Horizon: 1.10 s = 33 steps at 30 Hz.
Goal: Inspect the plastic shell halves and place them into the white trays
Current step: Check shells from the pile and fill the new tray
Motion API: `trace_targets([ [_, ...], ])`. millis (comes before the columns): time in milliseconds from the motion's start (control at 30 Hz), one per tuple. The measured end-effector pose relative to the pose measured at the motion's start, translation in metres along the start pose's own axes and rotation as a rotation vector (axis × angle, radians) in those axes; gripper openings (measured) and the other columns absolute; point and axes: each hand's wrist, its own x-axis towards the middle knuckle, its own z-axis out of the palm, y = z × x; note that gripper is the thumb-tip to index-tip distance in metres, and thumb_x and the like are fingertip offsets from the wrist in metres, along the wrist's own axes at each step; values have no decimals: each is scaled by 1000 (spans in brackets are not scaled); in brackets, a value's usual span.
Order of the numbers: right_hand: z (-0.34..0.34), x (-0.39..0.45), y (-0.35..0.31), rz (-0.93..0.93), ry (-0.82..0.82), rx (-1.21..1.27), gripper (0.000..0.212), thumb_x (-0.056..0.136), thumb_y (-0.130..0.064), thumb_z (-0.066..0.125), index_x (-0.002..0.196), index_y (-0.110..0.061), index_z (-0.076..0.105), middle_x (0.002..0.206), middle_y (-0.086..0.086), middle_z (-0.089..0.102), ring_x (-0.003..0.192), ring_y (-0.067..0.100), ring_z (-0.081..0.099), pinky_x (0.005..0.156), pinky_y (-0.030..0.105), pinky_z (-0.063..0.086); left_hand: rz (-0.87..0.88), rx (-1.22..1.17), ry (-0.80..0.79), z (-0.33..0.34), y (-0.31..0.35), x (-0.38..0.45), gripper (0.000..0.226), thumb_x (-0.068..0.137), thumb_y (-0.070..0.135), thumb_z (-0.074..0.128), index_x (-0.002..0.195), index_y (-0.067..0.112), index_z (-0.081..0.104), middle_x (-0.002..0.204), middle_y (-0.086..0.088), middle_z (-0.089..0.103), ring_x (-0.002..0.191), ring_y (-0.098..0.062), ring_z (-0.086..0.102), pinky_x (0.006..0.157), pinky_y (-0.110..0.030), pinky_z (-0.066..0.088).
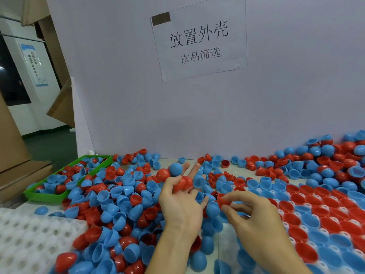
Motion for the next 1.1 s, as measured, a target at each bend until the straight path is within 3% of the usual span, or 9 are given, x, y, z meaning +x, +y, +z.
trace_targets([
  [100, -1, 0, 1, 11, 8, 6, 25, 85, -10, 75, 77, -33, 72, 93, -20, 69, 80, -6, 68, 62, 8, 51, -21, 159, 108, 0, -1, 3, 18, 86, 8, 54, 101, 8, 63, 119, -10, 71, 112, -28, 69, 91, -53, 53],
  [200, -3, 1, 0, 15, 2, 11, 23, 85, -10, 75, 79, -32, 72, 92, -22, 68, 81, -9, 66, 60, 7, 50, 10, 236, 168, -2, -2, 5, 43, 90, -13, 51, 125, 12, 59, 113, -19, 65, 97, -31, 74, 70, -41, 60],
  [333, -6, 2, 2, 25, -6, 31, 23, 86, -10, 75, 80, -32, 72, 89, -23, 68, 81, -16, 63, 58, 3, 47, 50, 245, 118, -5, -1, 5, 78, 82, -26, 52, 133, 33, 59, 117, -25, 65, 101, -36, 71, 70, -34, 60],
  [533, -10, 3, 2, 143, -4, 186, 18, 85, -15, 76, 74, -29, 76, 74, -12, 75, 70, 4, 71, 64, 19, 56, -105, -96, -5, 5, 5, -1, 34, 83, 13, 70, 116, 11, 69, 112, -23, 68, 92, -39, 72, 75, -46, 60],
  [600, -11, 4, 1, 175, 11, 216, 14, 85, -16, 77, 76, -27, 77, 75, -18, 74, 71, 5, 72, 72, 31, 59, -49, 81, 102, 5, 0, 4, 25, 90, 15, 69, 114, 17, 70, 112, -18, 71, 89, -31, 73, 69, -42, 61],
  [733, -11, 4, 0, 177, 40, 252, 14, 84, -13, 77, 78, -26, 76, 78, -26, 72, 69, 0, 71, 65, 19, 52, 148, 417, 149, -2, -13, 7, 36, 87, 5, 74, 114, 29, 68, 115, -1, 74, 105, -24, 72, 88, -54, 59],
  [833, -11, 4, 1, 178, 56, 230, 15, 84, -14, 78, 77, -27, 76, 84, -20, 71, 69, -2, 70, 65, 18, 51, 264, 575, 142, -4, -16, 6, 49, 82, -3, 77, 103, 41, 69, 116, 8, 70, 104, -22, 72, 76, -38, 62],
  [933, -11, 4, 1, 170, 64, 226, 17, 84, -13, 78, 76, -28, 75, 88, -20, 70, 70, -5, 69, 65, 17, 50, 347, 759, 139, -5, -16, 6, 54, 78, -1, 80, 94, 49, 68, 114, 14, 68, 113, -18, 66, 87, -39, 60],
  [1100, -13, 4, -2, 156, 80, 240, 12, 84, -17, 77, 84, -29, 74, 85, -18, 73, 75, -6, 69, 66, 17, 52, 270, 717, 115, -2, -13, 6, 22, 87, 16, 77, 101, 33, 73, 112, 3, 74, 106, -20, 71, 83, -40, 61],
])
